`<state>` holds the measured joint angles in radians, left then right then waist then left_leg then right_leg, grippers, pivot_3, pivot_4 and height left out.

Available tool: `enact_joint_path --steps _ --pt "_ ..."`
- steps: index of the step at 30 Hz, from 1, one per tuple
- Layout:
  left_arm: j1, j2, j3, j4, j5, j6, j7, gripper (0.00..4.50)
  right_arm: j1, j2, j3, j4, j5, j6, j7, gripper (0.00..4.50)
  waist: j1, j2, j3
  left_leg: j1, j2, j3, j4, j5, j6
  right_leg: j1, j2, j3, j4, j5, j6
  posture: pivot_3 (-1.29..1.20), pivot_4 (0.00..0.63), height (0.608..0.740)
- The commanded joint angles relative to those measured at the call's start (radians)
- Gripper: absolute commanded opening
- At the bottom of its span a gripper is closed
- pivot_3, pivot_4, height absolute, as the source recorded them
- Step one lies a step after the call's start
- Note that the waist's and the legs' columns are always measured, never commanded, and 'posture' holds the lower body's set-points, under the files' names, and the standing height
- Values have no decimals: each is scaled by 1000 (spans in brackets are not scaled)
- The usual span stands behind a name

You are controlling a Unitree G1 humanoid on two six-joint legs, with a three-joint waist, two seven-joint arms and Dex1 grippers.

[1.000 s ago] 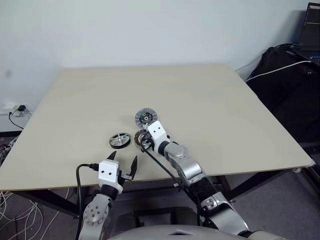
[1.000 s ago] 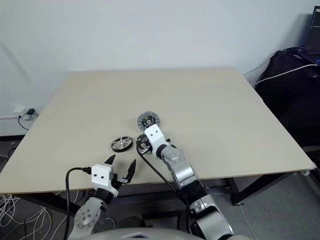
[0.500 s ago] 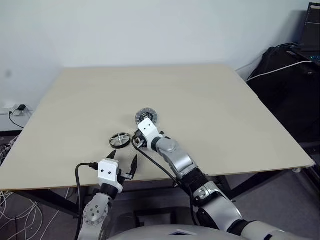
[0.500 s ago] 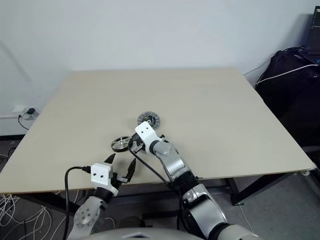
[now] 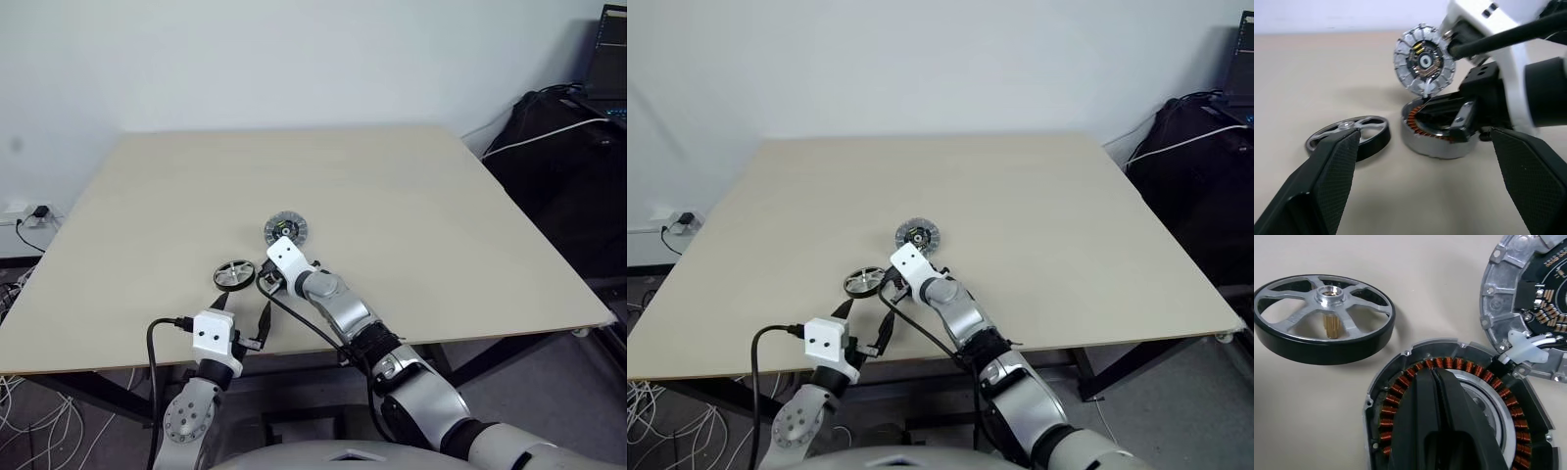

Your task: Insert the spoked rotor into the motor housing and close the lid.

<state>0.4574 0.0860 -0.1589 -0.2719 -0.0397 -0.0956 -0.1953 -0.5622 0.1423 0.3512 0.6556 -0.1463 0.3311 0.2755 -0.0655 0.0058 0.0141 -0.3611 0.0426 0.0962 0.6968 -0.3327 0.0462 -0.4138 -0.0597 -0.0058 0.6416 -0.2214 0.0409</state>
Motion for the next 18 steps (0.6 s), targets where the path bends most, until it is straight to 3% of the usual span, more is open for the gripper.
enact_joint_path --steps 1,18 --pt "-8 3 -6 -62 7 13 7 4500 -33 10 -15 -27 0 -20 -6 47 0 0 0 0 0 0 0 0 0 0 0 0 0 0 0 0 0 740" --pt "-17 17 3 -25 -7 -3 -5 4500 102 -83 -18 -250 5 82 36 47 1 0 0 0 0 0 0 0 0 0 0 0 0 0 0 0 0 740"
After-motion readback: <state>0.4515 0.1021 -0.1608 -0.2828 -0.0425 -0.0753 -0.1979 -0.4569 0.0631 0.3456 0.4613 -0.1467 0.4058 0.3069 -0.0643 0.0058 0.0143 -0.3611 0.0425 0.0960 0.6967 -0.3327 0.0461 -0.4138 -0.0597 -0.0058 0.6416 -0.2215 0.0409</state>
